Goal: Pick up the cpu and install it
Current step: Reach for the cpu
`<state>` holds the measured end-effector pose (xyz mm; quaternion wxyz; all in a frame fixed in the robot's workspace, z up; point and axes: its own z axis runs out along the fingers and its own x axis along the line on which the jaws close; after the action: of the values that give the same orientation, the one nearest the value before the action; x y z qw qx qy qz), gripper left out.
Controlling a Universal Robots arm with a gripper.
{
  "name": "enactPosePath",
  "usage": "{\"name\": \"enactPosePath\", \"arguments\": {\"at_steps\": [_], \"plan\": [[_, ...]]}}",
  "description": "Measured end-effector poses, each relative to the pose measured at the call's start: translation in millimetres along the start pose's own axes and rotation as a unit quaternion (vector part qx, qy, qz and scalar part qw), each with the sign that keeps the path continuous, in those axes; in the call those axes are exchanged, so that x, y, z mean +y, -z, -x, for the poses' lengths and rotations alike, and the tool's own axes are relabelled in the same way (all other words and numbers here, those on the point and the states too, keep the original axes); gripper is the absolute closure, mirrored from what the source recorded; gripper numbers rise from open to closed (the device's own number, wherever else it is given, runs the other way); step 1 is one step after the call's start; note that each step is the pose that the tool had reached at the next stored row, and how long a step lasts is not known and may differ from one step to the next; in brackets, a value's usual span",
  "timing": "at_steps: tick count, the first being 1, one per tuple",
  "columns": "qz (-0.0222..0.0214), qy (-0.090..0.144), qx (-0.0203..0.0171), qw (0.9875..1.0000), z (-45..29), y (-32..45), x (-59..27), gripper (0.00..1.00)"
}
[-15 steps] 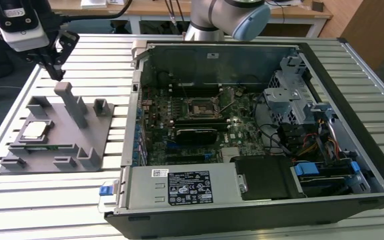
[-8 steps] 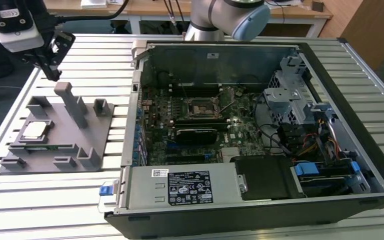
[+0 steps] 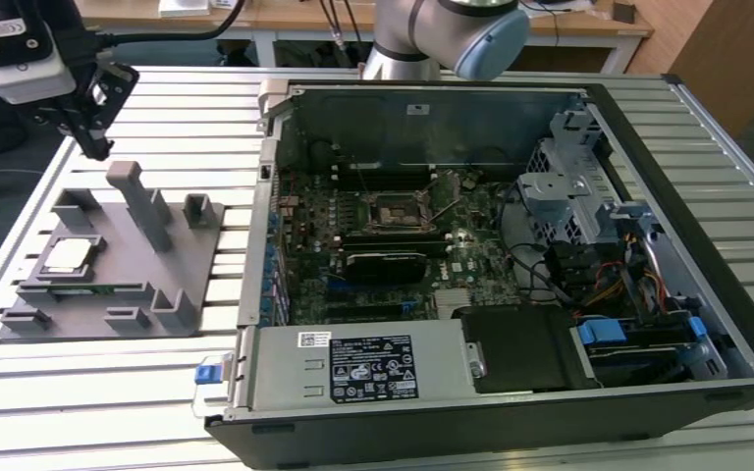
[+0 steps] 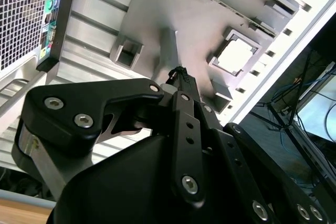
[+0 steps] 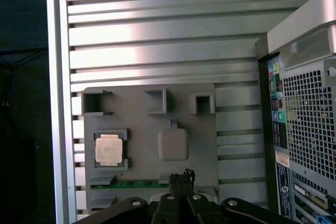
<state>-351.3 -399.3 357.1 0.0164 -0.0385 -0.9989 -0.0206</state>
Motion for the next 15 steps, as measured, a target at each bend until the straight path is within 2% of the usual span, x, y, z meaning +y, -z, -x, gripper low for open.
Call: {"name": "enactPosePath", "arguments": {"at_steps": [6,15], "plan": [[-0.0001,0.000,0.0012,1.0000,-8.0,-1.6,-0.7,0.89],[-0.0001,0.000,0.0014,1.0000,-30.6,-5.8,-4.7,0.89]]}}
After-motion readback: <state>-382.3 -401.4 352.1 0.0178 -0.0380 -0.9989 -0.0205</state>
